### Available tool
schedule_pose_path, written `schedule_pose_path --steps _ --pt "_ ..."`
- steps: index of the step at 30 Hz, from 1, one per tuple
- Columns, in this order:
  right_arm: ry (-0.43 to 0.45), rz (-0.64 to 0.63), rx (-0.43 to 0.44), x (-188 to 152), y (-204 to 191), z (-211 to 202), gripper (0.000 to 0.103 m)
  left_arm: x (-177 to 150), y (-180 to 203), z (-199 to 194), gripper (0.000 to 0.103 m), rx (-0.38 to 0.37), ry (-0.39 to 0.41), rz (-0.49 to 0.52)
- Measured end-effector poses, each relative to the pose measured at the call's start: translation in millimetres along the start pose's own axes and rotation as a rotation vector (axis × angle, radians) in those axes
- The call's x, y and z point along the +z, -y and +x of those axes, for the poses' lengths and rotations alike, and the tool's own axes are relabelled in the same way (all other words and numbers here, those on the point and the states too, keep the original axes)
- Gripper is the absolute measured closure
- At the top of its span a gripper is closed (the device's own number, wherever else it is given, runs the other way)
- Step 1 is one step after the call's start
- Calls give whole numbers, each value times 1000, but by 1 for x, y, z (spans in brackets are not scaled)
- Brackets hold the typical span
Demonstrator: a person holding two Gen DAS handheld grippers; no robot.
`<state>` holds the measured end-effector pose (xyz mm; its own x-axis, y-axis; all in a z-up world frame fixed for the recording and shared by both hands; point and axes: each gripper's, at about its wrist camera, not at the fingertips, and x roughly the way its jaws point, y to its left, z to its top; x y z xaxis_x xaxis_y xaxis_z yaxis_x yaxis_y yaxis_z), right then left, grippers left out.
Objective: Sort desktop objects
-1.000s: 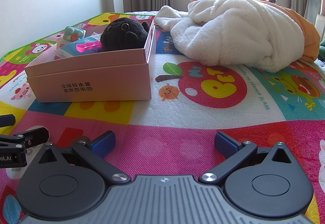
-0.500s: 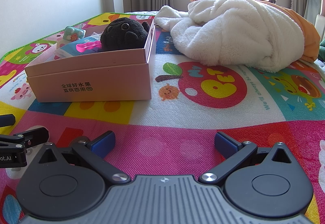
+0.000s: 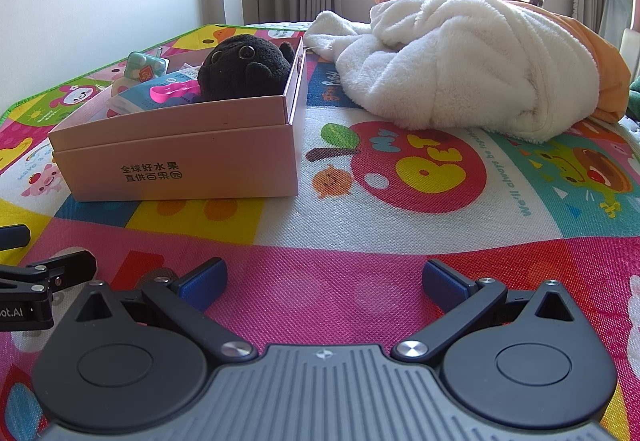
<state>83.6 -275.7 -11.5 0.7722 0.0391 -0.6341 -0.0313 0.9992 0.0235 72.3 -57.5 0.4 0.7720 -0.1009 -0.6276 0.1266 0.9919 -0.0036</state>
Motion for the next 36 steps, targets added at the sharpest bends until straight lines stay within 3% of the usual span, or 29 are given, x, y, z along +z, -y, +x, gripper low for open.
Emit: schedule_pose_path --steps 36 --pt "0 -1 0 0 0 0 0 2 5 3 0 8 2 7"
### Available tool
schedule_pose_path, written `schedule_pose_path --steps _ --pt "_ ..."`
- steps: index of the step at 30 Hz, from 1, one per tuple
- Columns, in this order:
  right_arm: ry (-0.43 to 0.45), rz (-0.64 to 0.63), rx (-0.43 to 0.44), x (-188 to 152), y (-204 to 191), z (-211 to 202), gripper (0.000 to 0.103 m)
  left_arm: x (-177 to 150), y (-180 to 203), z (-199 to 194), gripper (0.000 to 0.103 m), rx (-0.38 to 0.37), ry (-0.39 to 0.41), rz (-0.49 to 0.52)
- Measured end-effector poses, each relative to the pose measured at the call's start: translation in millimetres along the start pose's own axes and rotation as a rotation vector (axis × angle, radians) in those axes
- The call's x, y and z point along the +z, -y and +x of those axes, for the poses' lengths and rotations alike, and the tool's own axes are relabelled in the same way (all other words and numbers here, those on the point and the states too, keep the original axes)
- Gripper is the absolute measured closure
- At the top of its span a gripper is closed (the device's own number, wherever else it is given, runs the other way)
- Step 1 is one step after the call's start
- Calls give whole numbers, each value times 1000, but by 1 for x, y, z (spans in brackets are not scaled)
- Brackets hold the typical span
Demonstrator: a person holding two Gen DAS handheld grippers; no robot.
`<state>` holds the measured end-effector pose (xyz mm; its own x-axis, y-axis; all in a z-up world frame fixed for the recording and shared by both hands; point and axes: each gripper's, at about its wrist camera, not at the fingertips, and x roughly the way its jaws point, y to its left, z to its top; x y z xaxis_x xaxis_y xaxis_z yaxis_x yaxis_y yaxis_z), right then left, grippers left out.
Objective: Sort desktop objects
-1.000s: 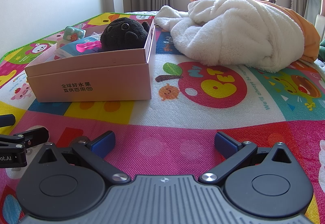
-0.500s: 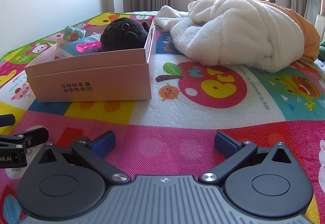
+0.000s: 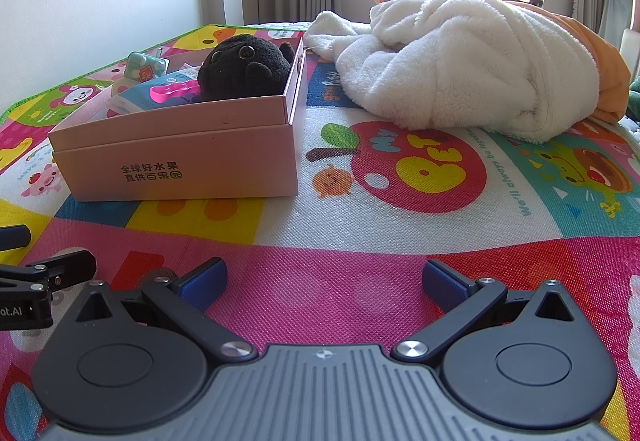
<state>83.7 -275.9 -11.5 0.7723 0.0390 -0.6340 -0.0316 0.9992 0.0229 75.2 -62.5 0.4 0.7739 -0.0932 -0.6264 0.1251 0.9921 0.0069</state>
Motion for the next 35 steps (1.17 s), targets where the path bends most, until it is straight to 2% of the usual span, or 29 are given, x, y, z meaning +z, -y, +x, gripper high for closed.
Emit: schedule_pose_path --steps 7,10,13,17,20,22,35 --pt "0 0 0 0 0 0 0 -4 0 -2 0 19 5 24" --pt "0 1 1 0 0 0 0 -4 -5 -1 0 1 2 0" --pt "0 0 0 0 0 0 0 -3 2 0 0 27 3 31" --pt "0 1 1 0 0 0 0 0 -3 0 0 8 -5 -1" --pt "1 2 2 0 0 0 0 7 -6 1 0 -4 -60 -39" --pt "0 1 1 0 -1 0 0 8 1 1 0 25 -79 -19" --pt "1 1 2 0 0 0 0 2 2 1 0 36 -40 -20"
